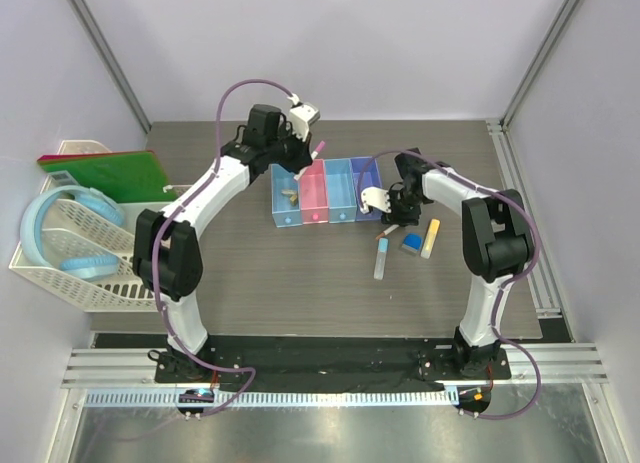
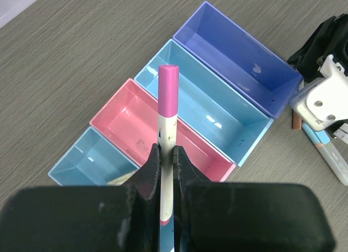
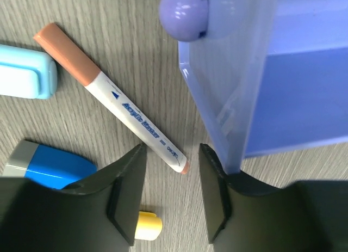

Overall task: Sort the stationery into containers
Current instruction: Pick up the pen from the center of the board.

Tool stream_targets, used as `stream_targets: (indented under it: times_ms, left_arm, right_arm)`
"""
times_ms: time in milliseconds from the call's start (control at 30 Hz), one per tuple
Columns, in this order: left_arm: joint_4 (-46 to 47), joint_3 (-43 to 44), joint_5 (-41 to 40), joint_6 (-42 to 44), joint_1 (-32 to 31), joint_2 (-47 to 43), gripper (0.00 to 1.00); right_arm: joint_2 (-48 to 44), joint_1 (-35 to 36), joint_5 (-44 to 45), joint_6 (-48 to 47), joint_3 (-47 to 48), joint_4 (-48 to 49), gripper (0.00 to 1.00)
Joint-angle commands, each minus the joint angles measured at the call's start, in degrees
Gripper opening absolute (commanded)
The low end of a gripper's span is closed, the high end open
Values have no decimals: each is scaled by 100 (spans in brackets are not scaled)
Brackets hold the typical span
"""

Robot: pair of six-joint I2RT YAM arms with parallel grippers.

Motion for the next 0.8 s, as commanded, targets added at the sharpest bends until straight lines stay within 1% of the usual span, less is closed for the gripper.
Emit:
stream_targets:
  times_ms: [0, 67, 100, 133, 167, 200, 267, 300, 467, 567, 600, 767]
  left_arm:
    - [211, 158, -104, 37, -55, -33, 0]
    - [219, 123, -157, 64, -55, -50, 0]
    - [211, 122, -166, 73, -55, -50, 0]
    - [211, 114, -218, 73, -55, -59, 0]
    - [219, 114, -253, 73, -55, -51, 0]
    - [237, 114, -280, 47, -55, -33, 0]
    - [281, 105, -402, 29, -64, 11, 0]
    - [368, 105, -464, -6, -55, 46, 0]
    - [387, 368, -702, -129, -55, 345, 0]
    - [413, 552, -615, -296, -64, 529, 0]
    - [404, 597, -579, -340, -64, 617, 0]
    - [413, 773, -517, -542, -160, 837, 0]
  right_arm:
    - [522, 171, -71, -56, -235, -90, 48]
    - [495, 207, -37, -83, -288, -99, 45]
    - [486, 241, -28, -74, -358, -99, 40]
    - [469, 259, -1, -74, -385, -99, 38]
    - [443, 277, 16, -57, -420, -116, 33]
    - [416, 286, 34, -39, -490, -117, 23]
    - [294, 303, 52, 5, -578, -125, 15]
    - [223, 321, 52, 5, -700, -108, 12]
    - [-286, 356, 43, 163, -1052, -90, 11]
    - [-743, 391, 17, 330, -1289, -81, 11]
    - [-1023, 391, -1, 374, -1342, -99, 11]
    - [-1719, 479, 25, 497, -1554, -266, 11]
